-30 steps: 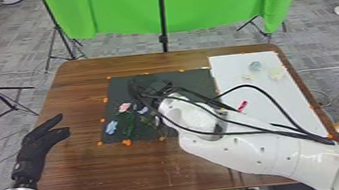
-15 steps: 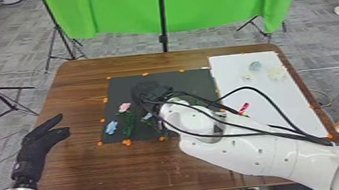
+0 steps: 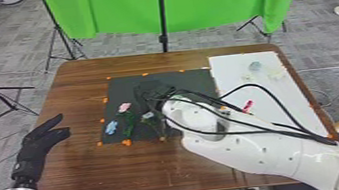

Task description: Arrange flowers

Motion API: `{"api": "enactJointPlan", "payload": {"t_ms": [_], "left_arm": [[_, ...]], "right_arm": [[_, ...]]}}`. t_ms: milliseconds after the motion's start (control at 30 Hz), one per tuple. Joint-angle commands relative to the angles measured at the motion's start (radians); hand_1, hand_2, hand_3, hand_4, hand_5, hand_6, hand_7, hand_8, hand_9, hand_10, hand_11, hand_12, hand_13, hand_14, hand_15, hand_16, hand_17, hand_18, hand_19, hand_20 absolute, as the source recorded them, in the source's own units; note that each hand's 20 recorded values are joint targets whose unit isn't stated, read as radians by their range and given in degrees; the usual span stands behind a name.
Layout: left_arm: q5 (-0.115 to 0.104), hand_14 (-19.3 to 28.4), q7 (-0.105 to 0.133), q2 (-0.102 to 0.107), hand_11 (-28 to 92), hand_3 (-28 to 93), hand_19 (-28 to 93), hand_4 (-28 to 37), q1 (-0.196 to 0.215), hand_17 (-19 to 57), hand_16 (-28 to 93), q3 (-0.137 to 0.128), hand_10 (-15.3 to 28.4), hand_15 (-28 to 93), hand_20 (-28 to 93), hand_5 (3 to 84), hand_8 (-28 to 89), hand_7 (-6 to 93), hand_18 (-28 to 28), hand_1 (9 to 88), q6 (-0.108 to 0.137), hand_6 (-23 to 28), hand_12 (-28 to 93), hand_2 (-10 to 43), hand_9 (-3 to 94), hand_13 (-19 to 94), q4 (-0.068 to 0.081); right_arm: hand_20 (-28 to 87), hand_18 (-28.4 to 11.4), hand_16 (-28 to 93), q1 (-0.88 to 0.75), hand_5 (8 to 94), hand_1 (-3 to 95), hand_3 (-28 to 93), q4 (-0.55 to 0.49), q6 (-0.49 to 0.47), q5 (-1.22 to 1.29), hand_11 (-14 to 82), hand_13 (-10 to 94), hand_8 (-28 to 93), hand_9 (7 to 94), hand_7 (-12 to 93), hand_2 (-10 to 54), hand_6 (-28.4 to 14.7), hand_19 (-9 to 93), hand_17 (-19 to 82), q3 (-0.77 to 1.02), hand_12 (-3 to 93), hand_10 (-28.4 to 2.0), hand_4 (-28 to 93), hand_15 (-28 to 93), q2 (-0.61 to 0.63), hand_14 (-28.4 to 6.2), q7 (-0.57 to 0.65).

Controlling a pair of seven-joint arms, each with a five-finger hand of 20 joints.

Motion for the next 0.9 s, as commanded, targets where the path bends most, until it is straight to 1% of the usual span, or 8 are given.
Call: {"api": "enactJointPlan", "payload": {"t_ms": [33, 167, 267, 367, 433, 567, 633, 900], "left_arm": [[0.005, 18.9, -0.013, -0.002, 22, 70, 19, -5.3, 0.016, 5.4, -1, -0.006, 14.4, 23, 17, 40.6, -7, 10.0, 16.5, 34.3, -0.013, 2.6, 12, 6.0, 47.3, 38, -0.002], [0.006, 18.9, -0.015, -0.001, 22, 70, 19, -5.2, 0.015, 5.4, -1, -0.007, 14.4, 23, 17, 40.6, -7, 10.1, 16.5, 34.4, -0.015, 2.5, 12, 6.0, 47.2, 38, -0.003], [0.005, 19.0, -0.016, -0.003, 22, 70, 19, -5.0, 0.023, 5.4, -1, -0.013, 14.4, 23, 17, 40.6, -7, 10.0, 16.6, 34.4, -0.014, 2.6, 12, 5.9, 47.2, 38, -0.008], [0.005, 19.0, -0.016, -0.004, 22, 70, 19, -5.1, 0.025, 5.4, -1, -0.016, 14.4, 23, 17, 40.5, -7, 9.9, 16.6, 34.5, -0.014, 2.6, 12, 5.9, 47.2, 38, -0.009], [0.006, 18.9, -0.011, -0.005, 22, 70, 19, -5.0, 0.031, 5.4, -1, -0.014, 14.4, 23, 16, 40.6, -7, 9.9, 16.6, 34.4, -0.006, 2.6, 12, 5.9, 47.2, 38, -0.011], [0.006, 18.9, -0.009, -0.012, 22, 70, 19, -5.1, 0.043, 5.4, -1, -0.023, 14.4, 23, 16, 40.5, -6, 9.9, 16.6, 34.5, -0.004, 2.5, 12, 5.9, 47.3, 38, -0.016], [0.007, 18.9, -0.007, -0.013, 22, 70, 19, -5.1, 0.041, 5.4, -1, -0.021, 14.4, 23, 17, 40.5, -7, 9.9, 16.6, 34.5, -0.003, 2.5, 12, 5.8, 47.3, 38, -0.016], [0.009, 19.0, -0.004, -0.021, 22, 70, 19, -5.2, 0.041, 5.3, -1, -0.015, 14.4, 23, 17, 40.6, -7, 10.0, 16.6, 34.4, -0.001, 2.6, 12, 5.9, 47.3, 38, -0.017]], "right_arm": [[59, -14.8, 39, 0.021, 69.0, 36.4, 67, -0.060, -0.016, 0.001, 30.9, 90, -7, 79.1, 22, -9.5, -0.6, 93, 61, 0.064, 27.3, -12.1, -17, 58, 0.044, -1.3, 0.010], [59, -15.2, 39, 0.023, 68.2, 35.5, 67, -0.124, 0.001, 0.010, 30.4, 90, -7, 78.6, 21, -9.5, -0.7, 93, 61, 0.122, 27.4, -12.3, -16, 58, 0.099, -1.6, 0.007], [58, -15.7, 39, 0.009, 68.1, 35.0, 67, -0.171, 0.001, 0.016, 29.8, 89, -7, 78.0, 21, -9.5, -0.8, 93, 60, 0.186, 27.4, -12.7, -16, 58, 0.156, -2.1, -0.003], [58, -17.0, 38, -0.021, 67.9, 30.0, 67, -0.207, 0.011, 0.039, 27.1, 87, -6, 76.5, 20, -9.5, -1.1, 93, 57, 0.258, 26.8, -13.7, -13, 58, 0.230, -3.5, -0.002], [56, -18.1, 37, -0.047, 67.5, 28.9, 67, -0.215, 0.029, 0.044, 23.8, 85, -6, 74.8, 19, -9.5, -1.6, 93, 55, 0.306, 25.8, -15.0, -11, 57, 0.277, -5.3, 0.009], [51, -18.6, 36, -0.072, 66.8, 30.9, 67, -0.173, 0.084, 0.035, 20.6, 83, -5, 73.0, 18, -9.5, -1.8, 93, 52, 0.360, 24.7, -15.4, -11, 55, 0.332, -6.6, 0.059], [50, -18.6, 35, -0.069, 66.8, 32.0, 67, -0.142, 0.096, 0.028, 20.9, 83, -5, 73.4, 18, -9.5, -1.8, 93, 52, 0.364, 24.7, -15.3, -11, 55, 0.356, -6.5, 0.076], [52, -17.7, 35, -0.078, 66.8, 32.3, 66, -0.009, 0.060, 0.001, 24.1, 85, -6, 76.3, 18, -9.5, -1.2, 93, 55, 0.354, 25.6, -14.7, -12, 57, 0.387, -5.5, 0.117]]}}
